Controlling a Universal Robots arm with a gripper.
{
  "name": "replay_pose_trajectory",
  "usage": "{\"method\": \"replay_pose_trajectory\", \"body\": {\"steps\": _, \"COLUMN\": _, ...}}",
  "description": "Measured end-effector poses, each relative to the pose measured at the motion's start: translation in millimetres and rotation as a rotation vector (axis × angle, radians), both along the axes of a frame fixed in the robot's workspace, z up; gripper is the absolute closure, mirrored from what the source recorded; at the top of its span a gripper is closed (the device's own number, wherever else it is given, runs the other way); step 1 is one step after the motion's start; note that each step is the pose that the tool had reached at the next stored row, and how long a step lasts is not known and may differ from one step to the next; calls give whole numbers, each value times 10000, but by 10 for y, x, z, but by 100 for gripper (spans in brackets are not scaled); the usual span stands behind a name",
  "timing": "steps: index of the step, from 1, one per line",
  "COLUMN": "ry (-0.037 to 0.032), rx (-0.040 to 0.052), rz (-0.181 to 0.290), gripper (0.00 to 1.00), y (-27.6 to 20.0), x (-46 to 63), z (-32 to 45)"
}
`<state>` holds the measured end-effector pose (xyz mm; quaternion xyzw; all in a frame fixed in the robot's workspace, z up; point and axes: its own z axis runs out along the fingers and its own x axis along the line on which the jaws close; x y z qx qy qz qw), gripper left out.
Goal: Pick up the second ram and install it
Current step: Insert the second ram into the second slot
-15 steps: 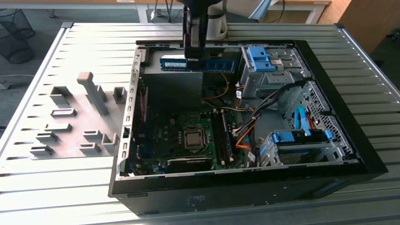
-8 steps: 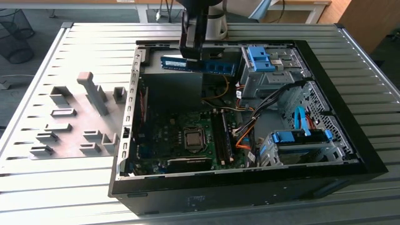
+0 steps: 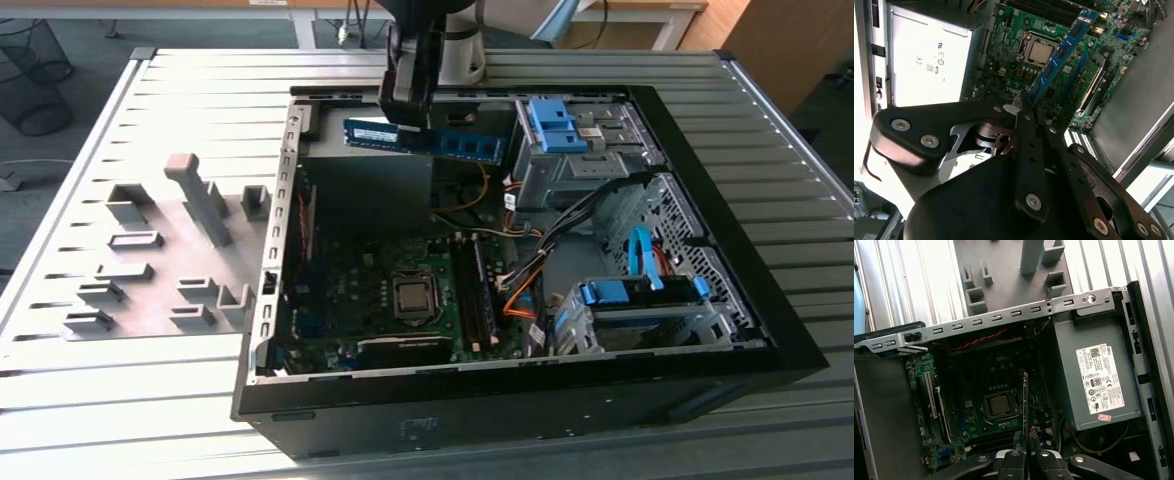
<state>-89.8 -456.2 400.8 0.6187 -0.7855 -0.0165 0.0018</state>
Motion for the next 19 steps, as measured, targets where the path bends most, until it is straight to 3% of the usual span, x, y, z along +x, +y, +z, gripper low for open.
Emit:
{"method": "replay_pose_trajectory", "body": {"steps": 7, "ry": 1, "rx": -2, "rz": -92, "gripper": 86, "y": 0, "x": 0, "z": 0}}
{"method": "replay_pose_trajectory", "body": {"steps": 19, "ry": 0, "rx": -2, "rz": -2269, "gripper": 86, "y": 0, "x": 0, "z": -36}}
